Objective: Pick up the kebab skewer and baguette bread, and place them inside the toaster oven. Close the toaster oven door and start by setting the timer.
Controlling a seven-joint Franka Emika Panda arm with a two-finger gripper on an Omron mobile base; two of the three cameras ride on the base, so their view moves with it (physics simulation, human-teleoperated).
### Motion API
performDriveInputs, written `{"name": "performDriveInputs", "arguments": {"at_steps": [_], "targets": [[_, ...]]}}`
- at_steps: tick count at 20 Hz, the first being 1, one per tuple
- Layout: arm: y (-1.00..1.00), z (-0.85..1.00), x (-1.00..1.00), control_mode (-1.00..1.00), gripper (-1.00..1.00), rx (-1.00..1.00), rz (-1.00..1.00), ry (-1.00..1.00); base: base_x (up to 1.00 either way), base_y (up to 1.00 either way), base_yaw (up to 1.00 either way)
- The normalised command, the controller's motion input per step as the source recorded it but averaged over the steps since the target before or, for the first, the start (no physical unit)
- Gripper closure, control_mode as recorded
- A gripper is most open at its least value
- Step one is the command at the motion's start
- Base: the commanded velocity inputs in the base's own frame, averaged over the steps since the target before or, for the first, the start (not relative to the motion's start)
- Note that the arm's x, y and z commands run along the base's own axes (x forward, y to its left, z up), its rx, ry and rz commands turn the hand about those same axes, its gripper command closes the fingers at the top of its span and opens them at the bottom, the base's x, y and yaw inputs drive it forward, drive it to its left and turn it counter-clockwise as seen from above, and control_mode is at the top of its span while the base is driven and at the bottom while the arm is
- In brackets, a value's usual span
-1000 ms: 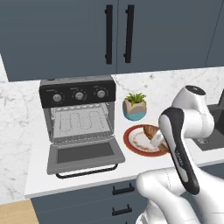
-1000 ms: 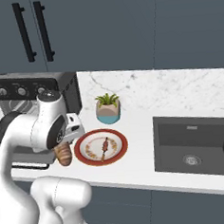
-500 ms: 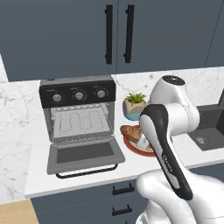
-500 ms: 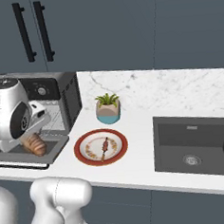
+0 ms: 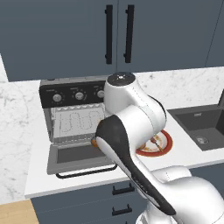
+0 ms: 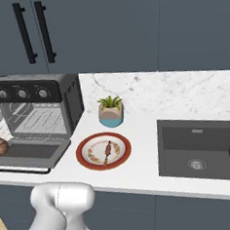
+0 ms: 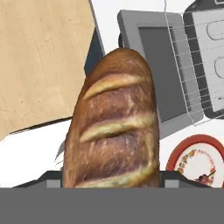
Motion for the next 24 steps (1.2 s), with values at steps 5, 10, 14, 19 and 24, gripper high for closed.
{"name": "performDriveInputs", "arguments": {"at_steps": [5, 10, 14, 19, 24], "targets": [[0.32, 0.38, -0.1, -1.0, 1.0, -0.15, 0.21, -0.02, 0.0, 0.0, 0.0], [-0.05, 0.01, 0.39, -1.0, 1.0, -0.01, 0.29, -0.13, 0.0, 0.0, 0.0], [-0.04, -0.22, 0.62, -1.0, 1.0, 0.0, 0.32, -0.27, 0.0, 0.0, 0.0], [0.02, -0.31, 0.52, -1.0, 1.0, 0.0, 0.17, -0.23, 0.0, 0.0, 0.0], [0.0, -0.05, 0.4, -1.0, 1.0, 0.01, -0.12, -0.1, 0.0, 0.0, 0.0]]}}
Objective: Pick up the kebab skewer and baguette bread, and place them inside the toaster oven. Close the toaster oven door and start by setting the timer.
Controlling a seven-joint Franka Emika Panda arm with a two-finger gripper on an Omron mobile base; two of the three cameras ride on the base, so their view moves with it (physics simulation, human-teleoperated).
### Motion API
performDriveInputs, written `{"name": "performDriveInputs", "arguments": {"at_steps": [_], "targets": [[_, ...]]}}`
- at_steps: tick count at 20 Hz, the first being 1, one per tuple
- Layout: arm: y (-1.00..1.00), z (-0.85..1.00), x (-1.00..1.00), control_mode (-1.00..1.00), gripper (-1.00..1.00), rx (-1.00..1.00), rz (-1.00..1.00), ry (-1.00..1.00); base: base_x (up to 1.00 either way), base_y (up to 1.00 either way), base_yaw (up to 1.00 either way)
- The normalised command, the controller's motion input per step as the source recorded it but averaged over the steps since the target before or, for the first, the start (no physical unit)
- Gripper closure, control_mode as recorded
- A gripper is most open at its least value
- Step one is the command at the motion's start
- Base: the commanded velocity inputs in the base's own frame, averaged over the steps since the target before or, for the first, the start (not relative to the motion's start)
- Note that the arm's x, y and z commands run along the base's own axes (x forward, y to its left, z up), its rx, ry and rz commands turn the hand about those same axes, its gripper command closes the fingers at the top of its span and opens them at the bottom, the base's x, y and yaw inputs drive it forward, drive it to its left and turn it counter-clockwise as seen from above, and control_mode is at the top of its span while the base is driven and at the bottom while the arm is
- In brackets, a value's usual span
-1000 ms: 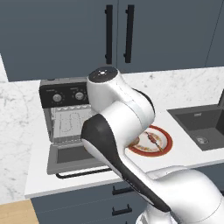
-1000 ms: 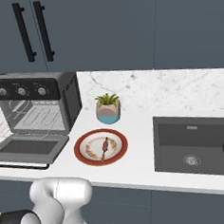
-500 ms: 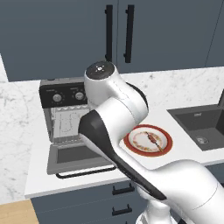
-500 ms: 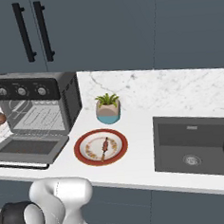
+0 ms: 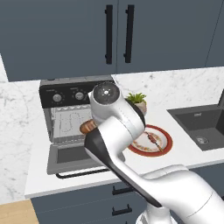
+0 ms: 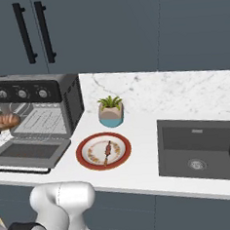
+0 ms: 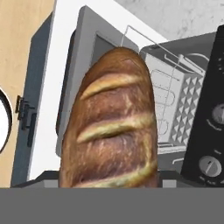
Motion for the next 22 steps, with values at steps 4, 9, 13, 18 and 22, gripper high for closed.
{"name": "performDriveInputs", "arguments": {"at_steps": [4, 9, 13, 18, 22], "targets": [[0.0, 0.0, 0.43, -1.0, 1.0, 0.09, -0.2, -0.02, 0.0, 0.0, 0.0], [0.0, 0.0, 0.22, -1.0, 1.0, 0.07, -0.11, 0.03, 0.0, 0.0, 0.0], [0.0, 0.03, 0.27, -1.0, 1.0, 0.02, -0.02, 0.04, 0.0, 0.0, 0.0], [-0.12, -0.21, 0.34, -1.0, 1.0, 0.0, 0.0, 0.0, 0.0, 0.0, 0.0], [0.0, -0.37, 0.21, -1.0, 1.0, 0.0, 0.0, 0.0, 0.0, 0.0, 0.0]]}}
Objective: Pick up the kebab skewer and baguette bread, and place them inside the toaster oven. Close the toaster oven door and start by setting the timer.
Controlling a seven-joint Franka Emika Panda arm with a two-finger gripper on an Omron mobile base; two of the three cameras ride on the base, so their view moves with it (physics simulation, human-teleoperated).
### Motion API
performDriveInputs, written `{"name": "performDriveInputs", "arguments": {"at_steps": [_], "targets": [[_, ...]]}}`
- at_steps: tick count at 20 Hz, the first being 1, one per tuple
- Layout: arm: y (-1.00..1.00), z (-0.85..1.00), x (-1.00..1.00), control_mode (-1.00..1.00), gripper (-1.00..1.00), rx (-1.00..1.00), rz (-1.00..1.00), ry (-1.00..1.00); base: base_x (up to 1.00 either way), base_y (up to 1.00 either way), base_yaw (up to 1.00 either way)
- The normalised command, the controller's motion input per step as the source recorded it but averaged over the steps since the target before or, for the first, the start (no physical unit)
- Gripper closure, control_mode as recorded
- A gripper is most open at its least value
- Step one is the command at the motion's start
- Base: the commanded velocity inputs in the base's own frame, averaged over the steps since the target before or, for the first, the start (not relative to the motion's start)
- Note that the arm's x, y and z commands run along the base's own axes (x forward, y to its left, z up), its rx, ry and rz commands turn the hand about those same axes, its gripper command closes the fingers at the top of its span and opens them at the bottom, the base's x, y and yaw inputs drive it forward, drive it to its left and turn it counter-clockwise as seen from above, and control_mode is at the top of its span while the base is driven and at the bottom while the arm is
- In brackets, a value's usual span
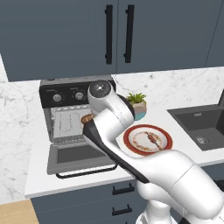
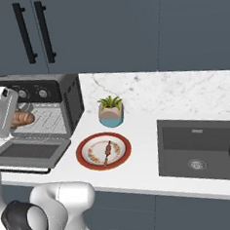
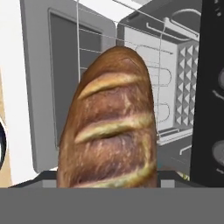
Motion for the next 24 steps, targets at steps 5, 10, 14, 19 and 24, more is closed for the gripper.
{"name": "performDriveInputs", "arguments": {"at_steps": [5, 10, 14, 19, 24], "targets": [[0.0, -0.03, 0.33, -1.0, 1.0, 0.0, 0.0, 0.0, 0.0, 0.0, 0.0], [0.0, -0.02, 0.33, -1.0, 1.0, 0.0, 0.0, 0.0, 0.0, 0.0, 0.0], [0.0, -0.23, 0.13, -1.0, 1.0, 0.0, 0.0, 0.0, 0.0, 0.0, 0.0], [0.0, -0.32, 0.06, -1.0, 1.0, 0.0, 0.0, 0.0, 0.0, 0.0, 0.0], [0.03, -0.15, 0.18, -1.0, 1.0, 0.0, 0.0, 0.0, 0.0, 0.0, 0.0]]}}
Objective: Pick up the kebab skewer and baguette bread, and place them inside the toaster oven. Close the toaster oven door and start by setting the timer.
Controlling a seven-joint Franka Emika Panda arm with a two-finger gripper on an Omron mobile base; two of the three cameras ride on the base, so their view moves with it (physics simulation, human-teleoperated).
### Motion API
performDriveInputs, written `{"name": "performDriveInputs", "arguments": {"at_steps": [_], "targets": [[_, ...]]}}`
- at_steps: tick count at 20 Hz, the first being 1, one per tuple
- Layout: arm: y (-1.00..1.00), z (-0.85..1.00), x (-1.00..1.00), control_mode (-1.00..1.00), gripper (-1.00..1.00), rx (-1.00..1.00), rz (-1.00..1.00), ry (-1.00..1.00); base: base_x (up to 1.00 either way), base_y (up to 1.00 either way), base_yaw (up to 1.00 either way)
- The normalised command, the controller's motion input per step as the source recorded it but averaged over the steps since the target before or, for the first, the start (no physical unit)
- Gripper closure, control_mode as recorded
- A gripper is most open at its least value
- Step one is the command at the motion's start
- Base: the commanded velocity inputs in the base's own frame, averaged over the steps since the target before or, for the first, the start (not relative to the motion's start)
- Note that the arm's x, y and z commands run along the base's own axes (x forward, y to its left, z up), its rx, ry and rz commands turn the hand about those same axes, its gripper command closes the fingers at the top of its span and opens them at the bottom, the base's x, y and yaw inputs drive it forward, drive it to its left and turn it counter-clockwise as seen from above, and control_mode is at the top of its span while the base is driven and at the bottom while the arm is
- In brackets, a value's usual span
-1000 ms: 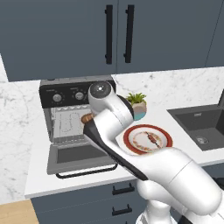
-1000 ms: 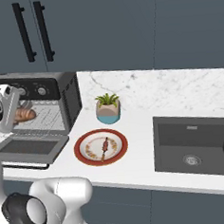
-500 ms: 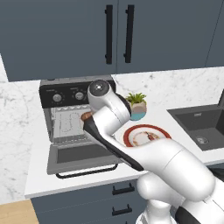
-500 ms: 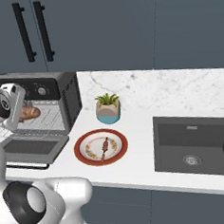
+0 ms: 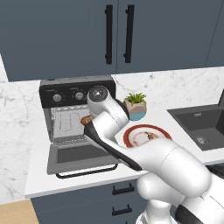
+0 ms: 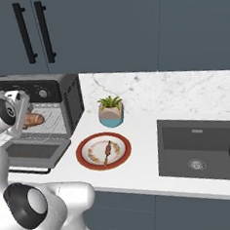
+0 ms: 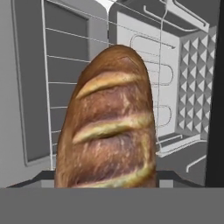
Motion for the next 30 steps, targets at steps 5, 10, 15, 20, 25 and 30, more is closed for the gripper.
{"name": "performDriveInputs", "arguments": {"at_steps": [5, 10, 15, 20, 25, 30], "targets": [[0.15, -0.16, 0.2, -1.0, 1.0, 0.0, 0.0, 0.02, 0.0, 0.0, 0.0], [0.19, -0.07, 0.27, -1.0, 1.0, 0.0, 0.0, 0.01, 0.0, 0.0, 0.0], [0.05, 0.0, 0.4, -1.0, 1.0, 0.0, 0.0, 0.0, 0.0, 0.0, 0.0], [0.05, -0.02, 0.3, -1.0, 1.0, 0.0, 0.0, 0.0, 0.0, 0.0, 0.0], [0.12, -0.12, 0.19, -1.0, 1.0, 0.0, 0.0, 0.0, 0.0, 0.0, 0.0], [0.11, -0.13, 0.19, -1.0, 1.0, 0.0, 0.0, 0.01, 0.0, 0.0, 0.0]]}}
